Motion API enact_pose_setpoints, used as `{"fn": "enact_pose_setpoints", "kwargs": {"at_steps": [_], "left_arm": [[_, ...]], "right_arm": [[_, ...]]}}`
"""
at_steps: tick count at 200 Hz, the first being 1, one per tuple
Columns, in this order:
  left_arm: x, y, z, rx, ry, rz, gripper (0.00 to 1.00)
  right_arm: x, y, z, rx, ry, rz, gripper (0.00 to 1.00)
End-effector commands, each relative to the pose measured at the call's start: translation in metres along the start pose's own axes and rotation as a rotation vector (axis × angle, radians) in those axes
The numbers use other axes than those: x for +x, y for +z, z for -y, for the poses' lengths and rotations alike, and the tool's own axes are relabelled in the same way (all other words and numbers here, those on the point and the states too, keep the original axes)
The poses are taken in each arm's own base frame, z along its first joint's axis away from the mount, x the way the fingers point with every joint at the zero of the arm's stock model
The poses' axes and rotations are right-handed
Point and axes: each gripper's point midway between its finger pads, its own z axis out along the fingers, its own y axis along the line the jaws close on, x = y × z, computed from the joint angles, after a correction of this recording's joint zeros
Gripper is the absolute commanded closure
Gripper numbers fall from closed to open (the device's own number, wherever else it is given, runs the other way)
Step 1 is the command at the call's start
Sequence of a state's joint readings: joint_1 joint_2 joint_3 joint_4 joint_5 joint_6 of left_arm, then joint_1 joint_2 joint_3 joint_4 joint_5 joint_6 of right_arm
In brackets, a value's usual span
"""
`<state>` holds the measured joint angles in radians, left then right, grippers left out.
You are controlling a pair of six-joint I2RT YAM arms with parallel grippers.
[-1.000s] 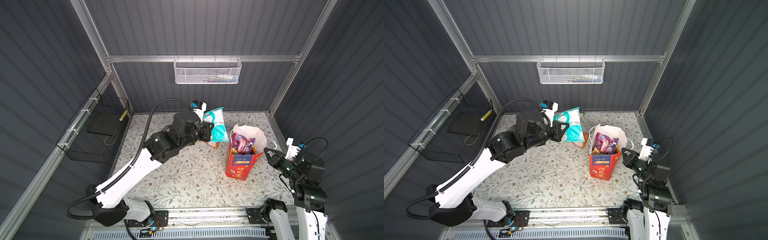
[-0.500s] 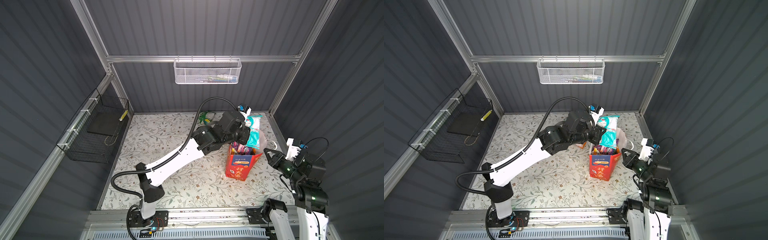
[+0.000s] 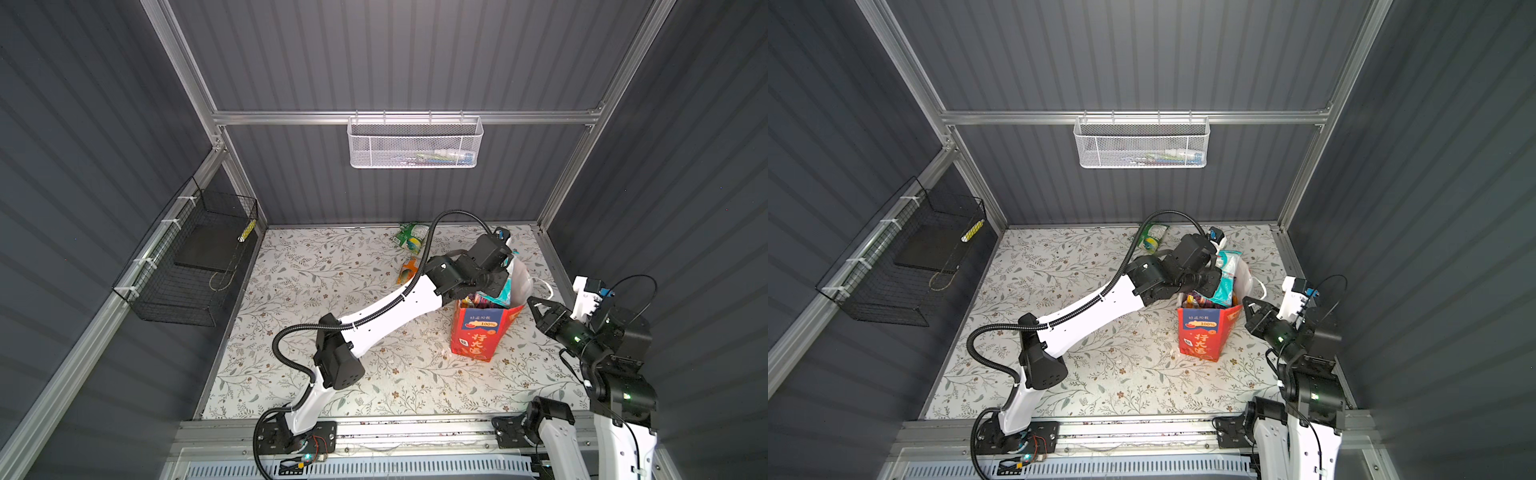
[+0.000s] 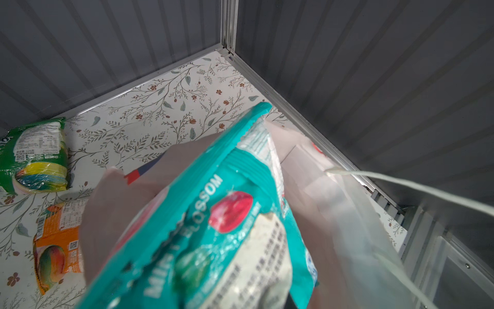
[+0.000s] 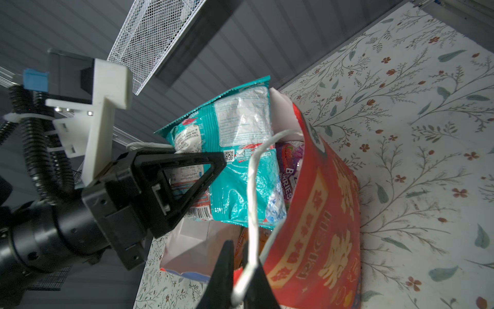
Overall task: Place the snacks into the paper bag
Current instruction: Place the snack in the paper bag, then pick up the snack from the top-center of the table.
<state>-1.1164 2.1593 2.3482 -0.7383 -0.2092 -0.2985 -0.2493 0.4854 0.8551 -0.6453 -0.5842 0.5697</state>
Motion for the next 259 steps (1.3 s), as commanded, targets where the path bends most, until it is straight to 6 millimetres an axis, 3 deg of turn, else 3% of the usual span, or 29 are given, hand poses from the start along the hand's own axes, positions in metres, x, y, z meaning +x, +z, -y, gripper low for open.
{"fn": "enact_pose_setpoints", "kwargs": {"at_steps": [1, 39, 75, 101, 153, 197, 227, 259], "left_arm": [[-0.017, -0.007, 0.002, 0.012, -0.001, 0.045, 0.84], [-0.01, -0.004, 0.011, 0.07, -0.02, 0.017, 0.67], [-0.016, -0.017, 0.02, 0.12, -0.031, 0.031, 0.51], [-0.02, -0.031, 0.036, 0.197, -0.028, 0.037, 0.49], [-0.011, -0.066, 0.075, 0.331, -0.005, 0.037, 0.62], [-0.011, -0.094, 0.075, 0.304, 0.004, 0.08, 0.56], [-0.02, -0.108, 0.072, 0.298, 0.025, 0.101, 0.43], [-0.025, -0.129, 0.056, 0.236, 0.057, 0.155, 0.19]], "right_arm": [[-0.002, -0.007, -0.01, -0.025, -0.033, 0.012, 0.87], [-0.002, -0.007, -0.008, -0.02, -0.031, 0.015, 0.87], [-0.002, -0.007, -0.008, -0.019, -0.033, 0.015, 0.87], [-0.002, -0.008, -0.008, -0.017, -0.037, 0.02, 0.87], [-0.003, -0.01, -0.008, -0.009, -0.042, 0.026, 0.87], [-0.004, -0.01, -0.009, -0.007, -0.041, 0.029, 0.87], [-0.005, -0.01, -0.008, -0.005, -0.035, 0.032, 0.87], [-0.005, -0.011, -0.008, -0.002, -0.037, 0.036, 0.87]]}}
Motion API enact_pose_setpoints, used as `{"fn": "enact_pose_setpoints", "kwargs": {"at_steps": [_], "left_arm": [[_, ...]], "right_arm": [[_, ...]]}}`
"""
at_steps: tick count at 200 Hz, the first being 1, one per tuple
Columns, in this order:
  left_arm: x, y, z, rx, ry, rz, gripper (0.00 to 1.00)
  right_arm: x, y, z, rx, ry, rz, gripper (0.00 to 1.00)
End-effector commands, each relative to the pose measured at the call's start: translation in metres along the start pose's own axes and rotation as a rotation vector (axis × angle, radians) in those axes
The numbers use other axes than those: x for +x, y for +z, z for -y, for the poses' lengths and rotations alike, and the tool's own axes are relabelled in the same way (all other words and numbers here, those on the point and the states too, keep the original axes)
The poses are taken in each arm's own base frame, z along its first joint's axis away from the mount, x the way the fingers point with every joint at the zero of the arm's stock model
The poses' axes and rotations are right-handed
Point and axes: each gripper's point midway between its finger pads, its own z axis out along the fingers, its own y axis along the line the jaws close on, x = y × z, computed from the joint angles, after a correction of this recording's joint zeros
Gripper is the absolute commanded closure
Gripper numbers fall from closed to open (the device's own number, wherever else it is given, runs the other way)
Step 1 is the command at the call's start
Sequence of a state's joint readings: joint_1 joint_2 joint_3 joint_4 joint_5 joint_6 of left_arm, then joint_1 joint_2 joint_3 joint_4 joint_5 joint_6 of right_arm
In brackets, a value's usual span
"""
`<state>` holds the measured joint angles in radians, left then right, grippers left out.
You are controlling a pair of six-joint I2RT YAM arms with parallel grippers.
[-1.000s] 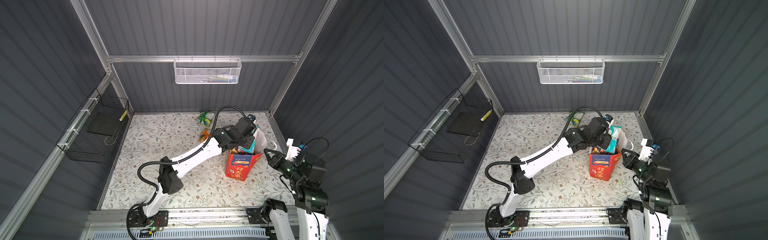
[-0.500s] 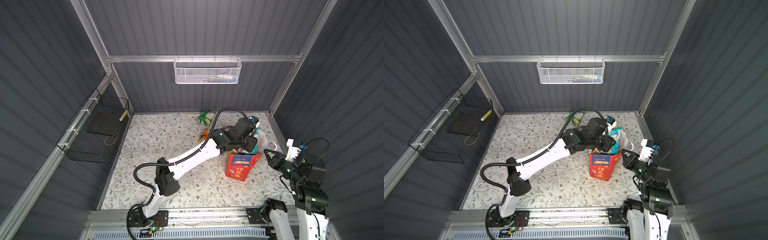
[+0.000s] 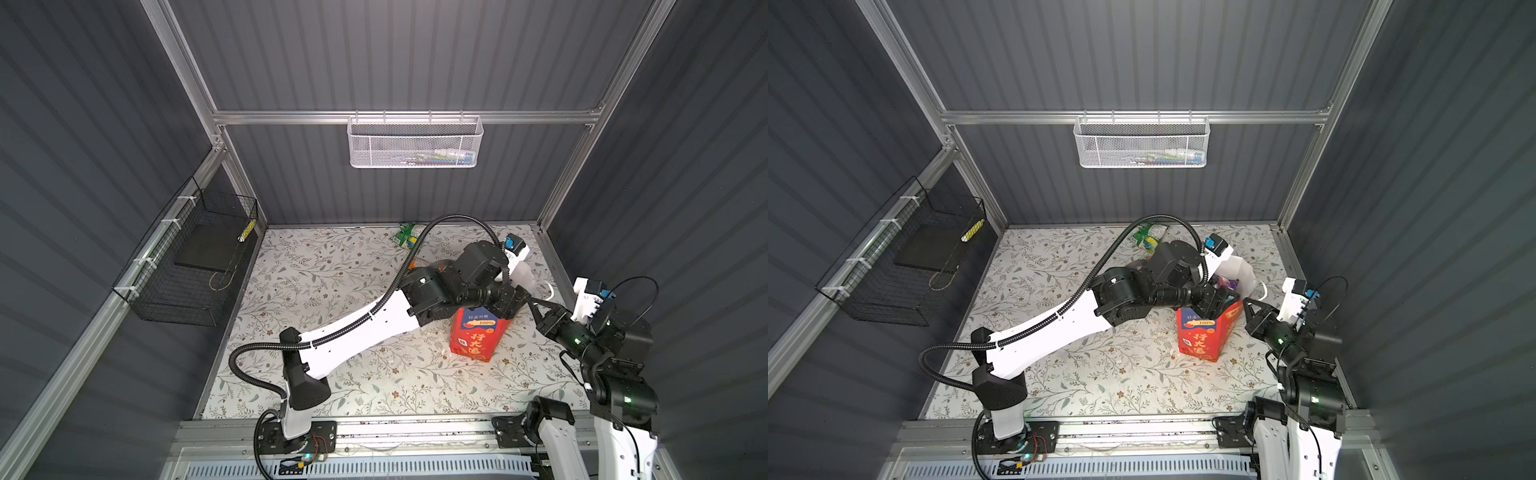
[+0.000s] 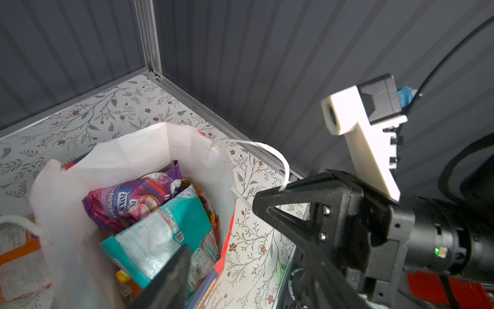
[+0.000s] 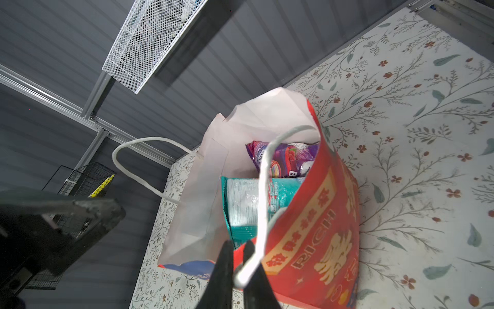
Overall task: Place the snacks into the paper bag
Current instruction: Pick up the snack from the top-center of the table.
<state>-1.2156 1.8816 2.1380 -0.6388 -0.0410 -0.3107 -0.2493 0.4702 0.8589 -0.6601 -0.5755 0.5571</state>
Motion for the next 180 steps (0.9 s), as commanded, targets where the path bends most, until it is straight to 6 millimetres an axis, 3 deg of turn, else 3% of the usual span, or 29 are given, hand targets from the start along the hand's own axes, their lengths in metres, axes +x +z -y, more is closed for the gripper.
{"fn": "enact_pose_setpoints", "kwargs": {"at_steps": [1, 25, 64, 97, 130, 133, 143, 176, 180], "left_arm": [[-0.016, -0.031, -0.011, -0.058, 0.044, 0.066, 0.18], [-0.018, -0.061, -0.021, -0.106, 0.065, 0.127, 0.01], [-0.004, -0.118, -0.061, -0.294, 0.049, 0.216, 0.0], [0.033, -0.139, -0.109, -0.473, -0.017, 0.177, 0.0], [0.075, -0.132, -0.165, -0.555, -0.149, 0.061, 0.0], [0.089, -0.125, -0.171, -0.559, -0.155, 0.022, 0.0], [0.101, -0.115, -0.185, -0.574, -0.168, -0.021, 0.0], [0.135, -0.07, -0.236, -0.603, -0.217, -0.185, 0.0], [0.127, -0.065, -0.24, -0.595, -0.225, -0.178, 0.0]], "right_arm": [[-0.006, -0.007, -0.007, -0.007, -0.021, 0.028, 0.87], [-0.006, -0.006, -0.006, -0.007, -0.021, 0.028, 0.87], [-0.004, -0.005, -0.005, -0.009, -0.021, 0.029, 0.87], [-0.003, -0.005, -0.005, -0.015, -0.019, 0.025, 0.87], [-0.003, -0.003, -0.005, -0.019, -0.012, 0.024, 0.87], [-0.003, -0.003, -0.005, -0.02, -0.012, 0.026, 0.87], [-0.002, -0.002, -0.004, -0.02, -0.008, 0.023, 0.87], [-0.001, -0.001, -0.003, -0.02, -0.005, 0.018, 0.86], [-0.001, -0.001, -0.003, -0.02, -0.006, 0.018, 0.86]]}}
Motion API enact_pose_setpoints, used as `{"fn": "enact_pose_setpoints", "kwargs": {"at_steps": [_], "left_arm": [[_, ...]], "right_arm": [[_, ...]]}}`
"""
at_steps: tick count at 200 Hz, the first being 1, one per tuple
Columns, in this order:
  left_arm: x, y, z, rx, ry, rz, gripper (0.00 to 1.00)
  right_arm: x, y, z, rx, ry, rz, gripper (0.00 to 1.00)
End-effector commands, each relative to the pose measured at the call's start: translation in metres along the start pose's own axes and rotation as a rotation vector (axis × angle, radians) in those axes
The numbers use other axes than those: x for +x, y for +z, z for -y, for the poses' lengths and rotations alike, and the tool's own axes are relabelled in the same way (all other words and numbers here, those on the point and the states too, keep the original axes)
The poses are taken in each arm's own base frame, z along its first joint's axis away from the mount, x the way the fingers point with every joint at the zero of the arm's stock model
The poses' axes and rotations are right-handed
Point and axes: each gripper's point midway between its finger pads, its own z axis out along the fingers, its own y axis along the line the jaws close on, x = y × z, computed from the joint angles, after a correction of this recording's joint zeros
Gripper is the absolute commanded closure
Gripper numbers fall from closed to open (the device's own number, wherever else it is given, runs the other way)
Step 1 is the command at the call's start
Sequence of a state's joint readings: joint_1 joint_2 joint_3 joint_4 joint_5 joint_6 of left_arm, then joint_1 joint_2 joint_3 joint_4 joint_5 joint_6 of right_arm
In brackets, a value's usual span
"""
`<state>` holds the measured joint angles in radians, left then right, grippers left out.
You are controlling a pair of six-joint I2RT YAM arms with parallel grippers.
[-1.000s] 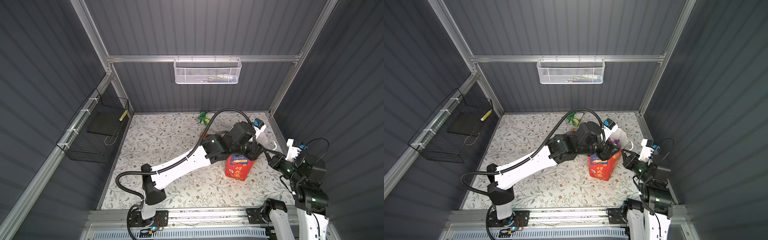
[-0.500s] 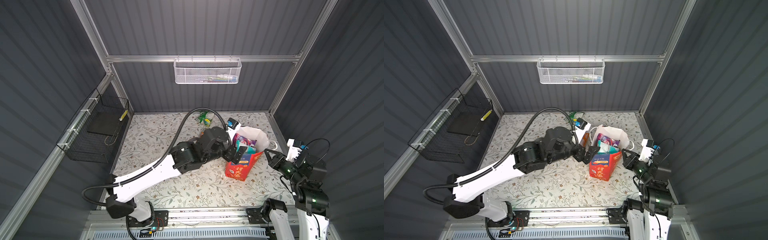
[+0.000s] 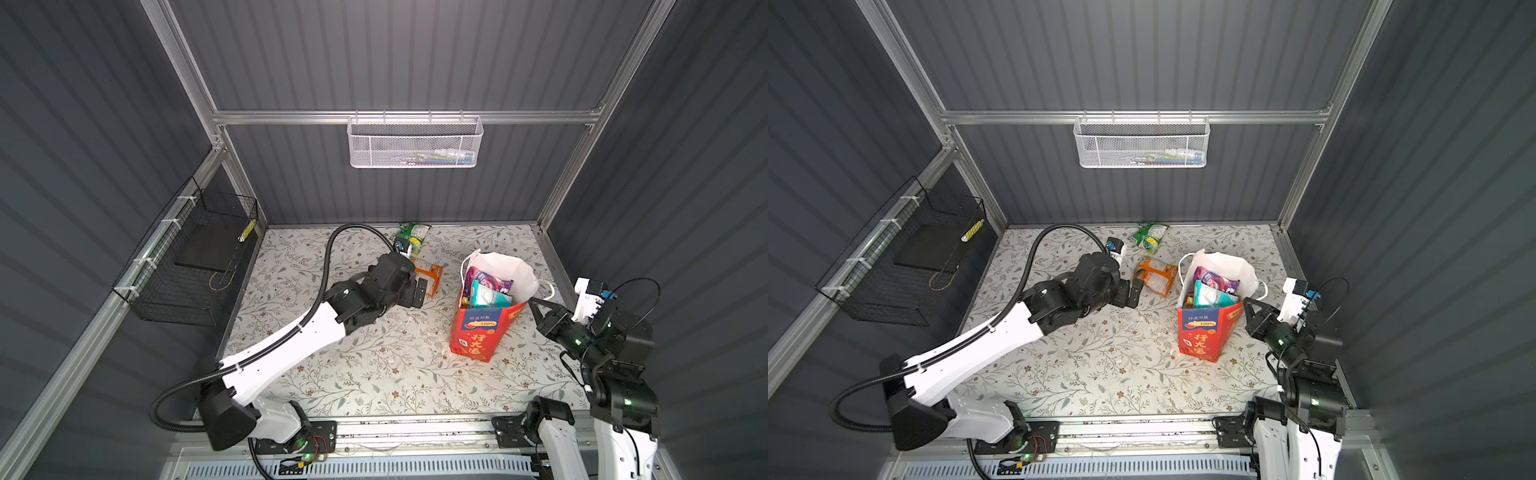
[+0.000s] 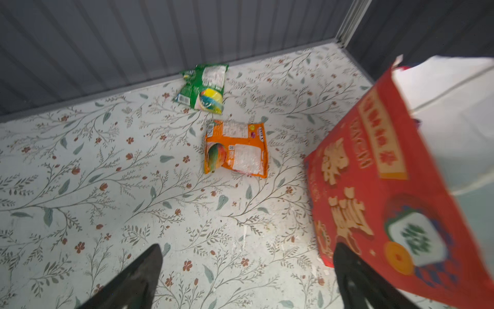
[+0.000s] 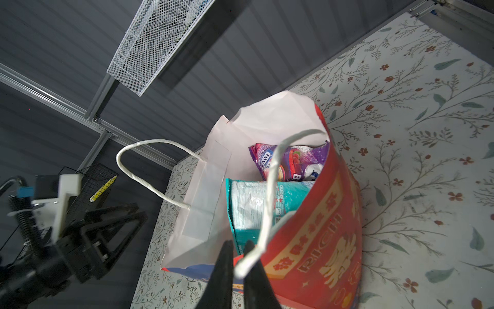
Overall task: Place the snacks into the paper bag
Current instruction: Pick up the snack from the top-center of the table.
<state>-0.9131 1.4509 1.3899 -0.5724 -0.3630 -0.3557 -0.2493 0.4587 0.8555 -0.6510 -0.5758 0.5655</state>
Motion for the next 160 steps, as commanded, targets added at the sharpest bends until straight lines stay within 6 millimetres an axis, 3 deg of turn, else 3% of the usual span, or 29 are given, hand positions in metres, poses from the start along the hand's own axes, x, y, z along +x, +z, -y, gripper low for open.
{"fn": "enact_pose_setpoints", "kwargs": {"at_steps": [1, 39, 88, 115, 160], "left_arm": [[0.014, 0.042, -0.001, 0.026, -0.015, -0.121, 0.0], [0.032, 0.13, -0.014, -0.013, 0.0, -0.286, 0.0], [0.041, 0.222, -0.034, 0.055, -0.088, -0.408, 0.0], [0.044, 0.253, -0.048, 0.045, -0.092, -0.432, 0.0], [0.061, 0.283, -0.059, 0.036, -0.076, -0.46, 0.0]], "right_arm": [[0.0, 0.0, -0.001, -0.011, -0.005, 0.006, 0.86], [0.003, 0.0, 0.001, -0.008, -0.003, -0.004, 0.86], [0.006, 0.0, 0.001, -0.008, -0.005, -0.013, 0.86], [0.007, -0.001, 0.001, -0.008, -0.008, -0.019, 0.86], [0.009, 0.0, 0.002, -0.005, -0.007, -0.024, 0.86]]}}
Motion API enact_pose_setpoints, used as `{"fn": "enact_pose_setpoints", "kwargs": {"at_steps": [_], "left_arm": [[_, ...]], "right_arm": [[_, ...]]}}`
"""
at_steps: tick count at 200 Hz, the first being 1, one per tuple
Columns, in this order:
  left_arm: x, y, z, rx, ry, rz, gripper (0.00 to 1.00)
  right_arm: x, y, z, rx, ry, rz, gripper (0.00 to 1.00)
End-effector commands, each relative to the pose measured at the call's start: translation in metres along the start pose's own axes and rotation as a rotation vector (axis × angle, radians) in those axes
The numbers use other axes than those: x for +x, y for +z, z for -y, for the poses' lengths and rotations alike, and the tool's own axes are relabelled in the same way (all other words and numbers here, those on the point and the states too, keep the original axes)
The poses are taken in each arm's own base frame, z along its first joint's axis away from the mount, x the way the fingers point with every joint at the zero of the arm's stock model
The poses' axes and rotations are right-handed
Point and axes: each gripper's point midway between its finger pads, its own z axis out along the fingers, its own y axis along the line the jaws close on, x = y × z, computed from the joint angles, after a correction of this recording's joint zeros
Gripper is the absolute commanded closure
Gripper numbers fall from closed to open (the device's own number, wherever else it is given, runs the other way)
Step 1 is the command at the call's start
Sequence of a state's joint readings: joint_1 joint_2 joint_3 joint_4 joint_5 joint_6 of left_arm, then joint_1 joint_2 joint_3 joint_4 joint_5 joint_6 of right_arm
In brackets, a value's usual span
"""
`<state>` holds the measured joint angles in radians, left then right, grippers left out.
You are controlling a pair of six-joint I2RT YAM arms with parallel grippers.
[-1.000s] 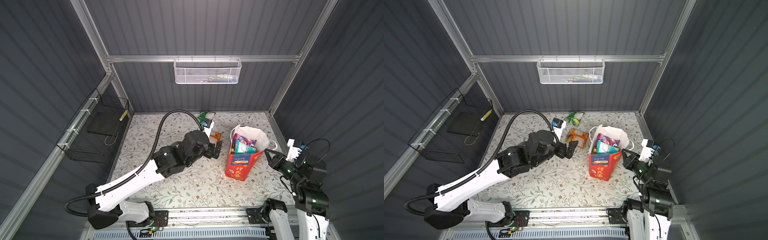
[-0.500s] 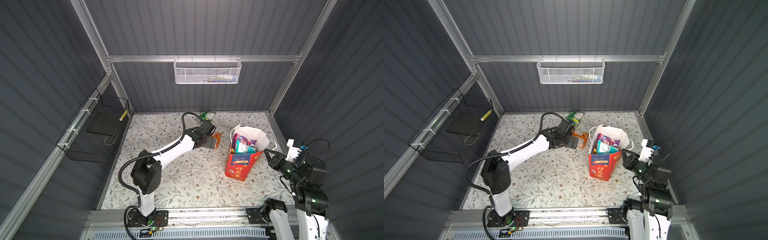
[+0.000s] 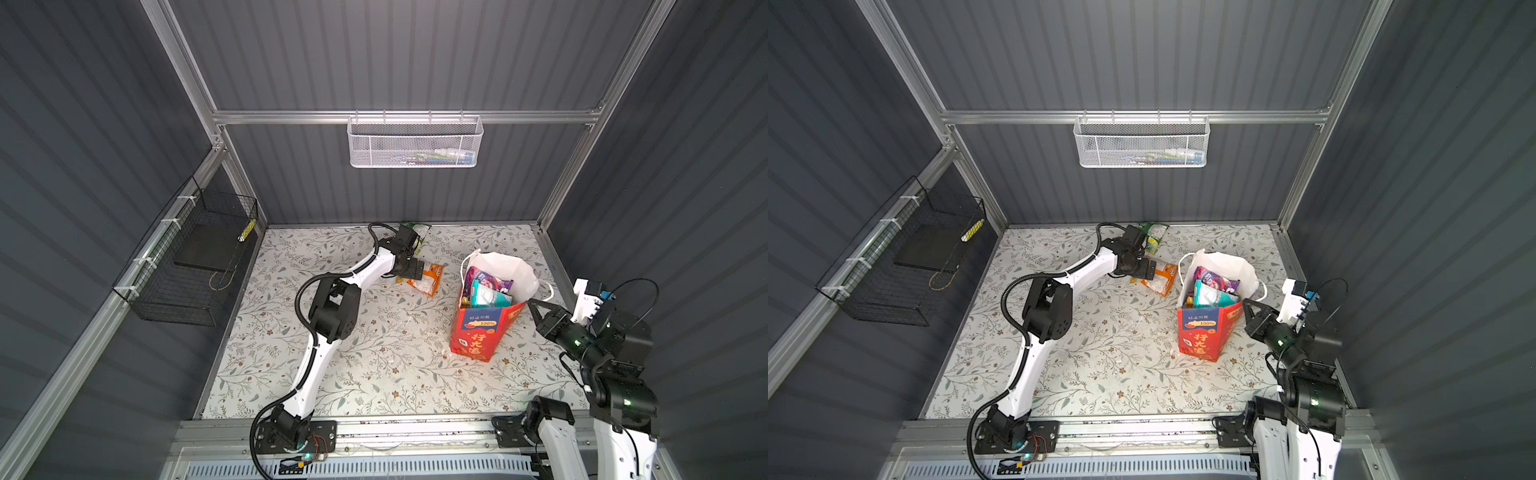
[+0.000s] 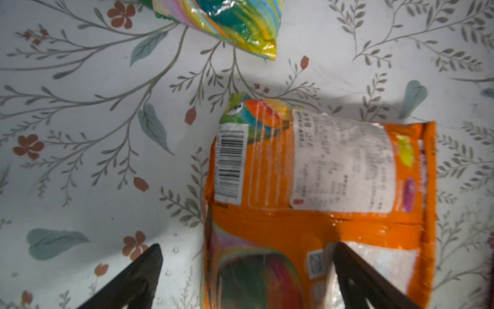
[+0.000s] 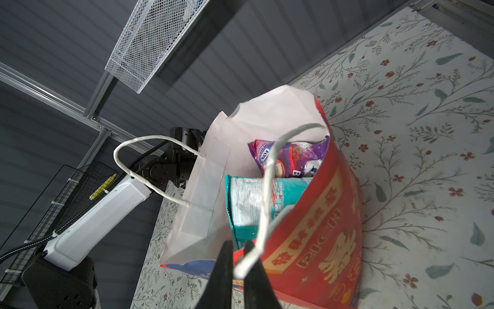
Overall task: Place the snacks into the paper bag
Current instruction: Pick up the snack from the top-center of the table.
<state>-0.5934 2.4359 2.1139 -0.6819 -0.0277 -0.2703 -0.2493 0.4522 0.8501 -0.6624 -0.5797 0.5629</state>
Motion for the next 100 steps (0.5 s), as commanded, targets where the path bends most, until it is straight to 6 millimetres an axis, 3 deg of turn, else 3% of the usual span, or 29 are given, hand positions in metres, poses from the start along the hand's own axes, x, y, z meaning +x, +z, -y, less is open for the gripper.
{"fn": "enact_pose_setpoints", "kwargs": {"at_steps": [1, 56, 82, 100], "left_arm": [[0.007, 0.009, 0.007, 0.026, 0.042, -0.042, 0.0], [0.024, 0.03, 0.017, 0.11, 0.0, -0.093, 0.03], [0.03, 0.035, 0.014, 0.103, -0.036, -0.098, 0.2], [0.034, 0.038, 0.014, 0.102, -0.063, -0.11, 0.4]], "right_arm": [[0.005, 0.0, 0.001, -0.007, -0.009, -0.015, 0.86], [0.005, 0.0, 0.0, -0.011, -0.01, -0.015, 0.86], [0.005, -0.001, 0.0, -0.011, -0.009, -0.015, 0.86], [0.005, -0.001, -0.001, -0.012, -0.01, -0.015, 0.86]]}}
